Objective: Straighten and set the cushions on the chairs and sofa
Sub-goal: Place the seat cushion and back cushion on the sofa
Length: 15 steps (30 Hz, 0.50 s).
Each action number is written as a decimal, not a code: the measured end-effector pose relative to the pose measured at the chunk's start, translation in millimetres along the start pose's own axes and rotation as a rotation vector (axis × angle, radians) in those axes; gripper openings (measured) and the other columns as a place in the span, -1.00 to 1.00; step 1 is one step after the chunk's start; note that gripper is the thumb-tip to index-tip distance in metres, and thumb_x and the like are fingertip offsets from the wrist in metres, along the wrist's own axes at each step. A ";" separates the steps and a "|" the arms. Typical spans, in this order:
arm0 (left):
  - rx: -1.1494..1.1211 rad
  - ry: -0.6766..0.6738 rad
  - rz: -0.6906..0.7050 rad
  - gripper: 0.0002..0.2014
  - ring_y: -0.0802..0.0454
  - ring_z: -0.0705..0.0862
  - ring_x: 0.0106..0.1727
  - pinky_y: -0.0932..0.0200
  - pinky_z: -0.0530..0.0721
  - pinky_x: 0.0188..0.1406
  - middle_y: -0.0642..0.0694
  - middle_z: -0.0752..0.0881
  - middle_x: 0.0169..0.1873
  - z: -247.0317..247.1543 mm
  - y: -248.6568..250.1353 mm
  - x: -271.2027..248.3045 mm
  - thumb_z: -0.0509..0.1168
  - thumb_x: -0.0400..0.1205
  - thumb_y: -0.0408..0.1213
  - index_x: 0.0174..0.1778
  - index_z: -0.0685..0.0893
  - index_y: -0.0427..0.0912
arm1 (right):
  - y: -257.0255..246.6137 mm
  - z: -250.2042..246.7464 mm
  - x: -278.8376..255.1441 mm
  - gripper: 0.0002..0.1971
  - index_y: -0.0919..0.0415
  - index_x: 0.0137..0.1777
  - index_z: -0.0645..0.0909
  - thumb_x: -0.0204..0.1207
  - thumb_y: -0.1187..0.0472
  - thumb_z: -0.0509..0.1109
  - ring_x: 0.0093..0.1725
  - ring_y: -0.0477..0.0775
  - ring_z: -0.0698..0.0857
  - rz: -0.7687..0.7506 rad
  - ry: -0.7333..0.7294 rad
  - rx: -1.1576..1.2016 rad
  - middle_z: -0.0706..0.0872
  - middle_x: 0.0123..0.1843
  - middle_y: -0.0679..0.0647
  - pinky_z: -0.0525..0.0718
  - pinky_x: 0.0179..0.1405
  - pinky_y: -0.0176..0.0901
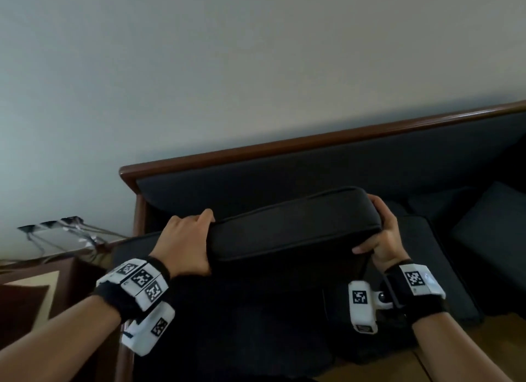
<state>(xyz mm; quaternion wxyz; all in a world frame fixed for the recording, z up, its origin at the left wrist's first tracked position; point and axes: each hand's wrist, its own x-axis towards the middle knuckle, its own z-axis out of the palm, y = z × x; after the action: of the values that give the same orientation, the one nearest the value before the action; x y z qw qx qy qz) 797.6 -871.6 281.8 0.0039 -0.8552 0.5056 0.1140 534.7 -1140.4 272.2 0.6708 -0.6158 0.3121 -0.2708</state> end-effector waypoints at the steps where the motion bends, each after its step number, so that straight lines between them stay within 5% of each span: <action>1: -0.001 0.002 -0.033 -0.30 0.02 0.66 -0.17 0.08 0.44 -0.09 0.14 0.59 -0.19 0.3 -4.1 -5.9 0.51 0.07 0.08 0.07 0.38 0.02 | 5.4 7.9 1.7 -0.01 0.08 0.21 0.59 -0.39 0.64 0.31 0.19 0.03 0.64 0.014 -0.009 0.019 0.67 0.19 0.10 0.73 -0.26 -0.31; 5: 0.021 -0.082 -0.144 -0.28 0.01 0.68 -0.04 0.09 0.44 -0.03 0.08 0.65 -0.06 34.6 -16.0 -21.7 0.51 0.09 -0.01 0.16 0.40 0.01 | 56.7 33.7 5.4 -0.05 0.06 0.32 0.57 -0.29 0.38 0.41 0.30 0.12 0.58 0.220 -0.082 -0.031 0.61 0.32 0.13 0.68 -0.03 -0.39; 8: -0.041 -0.171 -0.188 -0.30 -0.02 0.65 0.09 0.03 0.51 0.10 0.04 0.65 0.08 76.7 3.7 -23.9 0.52 0.13 -0.05 0.17 0.41 0.00 | 95.1 45.5 -0.6 -0.27 -0.05 0.26 0.66 -0.03 0.17 0.68 0.55 0.16 0.38 0.368 -0.045 -0.148 0.40 0.59 0.13 0.45 0.48 0.02; 10: -0.084 -0.136 -0.211 -0.34 -0.03 0.60 0.15 0.02 0.50 0.15 0.03 0.59 0.11 88.9 19.3 -18.3 0.50 0.17 -0.13 0.17 0.40 -0.01 | 109.3 48.5 -0.5 -0.42 -0.13 0.23 0.68 0.18 0.26 0.65 0.52 0.18 0.44 0.379 0.119 -0.218 0.44 0.57 0.13 0.48 0.48 0.13; 12: -0.155 -0.091 -0.245 -0.31 -0.04 0.55 0.22 0.04 0.47 0.22 0.02 0.54 0.16 92.1 16.8 -16.7 0.51 0.19 -0.16 0.23 0.40 0.00 | 107.0 56.1 -0.1 -0.48 -0.04 0.32 0.65 0.34 0.27 0.58 0.40 0.18 0.57 0.401 0.231 -0.106 0.55 0.46 0.11 0.63 0.30 0.03; 15: -0.295 -0.120 -0.229 -0.23 0.01 0.47 0.38 0.03 0.27 0.45 0.07 0.51 0.30 96.5 -15.5 -28.8 0.49 0.27 0.18 0.40 0.41 0.12 | 102.0 67.4 6.9 -0.65 0.01 0.39 0.56 0.61 0.13 0.39 0.19 0.09 0.61 0.443 0.314 -0.193 0.60 0.41 0.14 0.54 0.10 -0.13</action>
<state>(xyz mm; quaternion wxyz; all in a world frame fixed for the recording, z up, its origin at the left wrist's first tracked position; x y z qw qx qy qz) 779.3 -827.4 191.8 -0.0787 -0.8901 0.3815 0.2364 587.7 -1091.6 173.2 0.5953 -0.5442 0.5635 -0.1789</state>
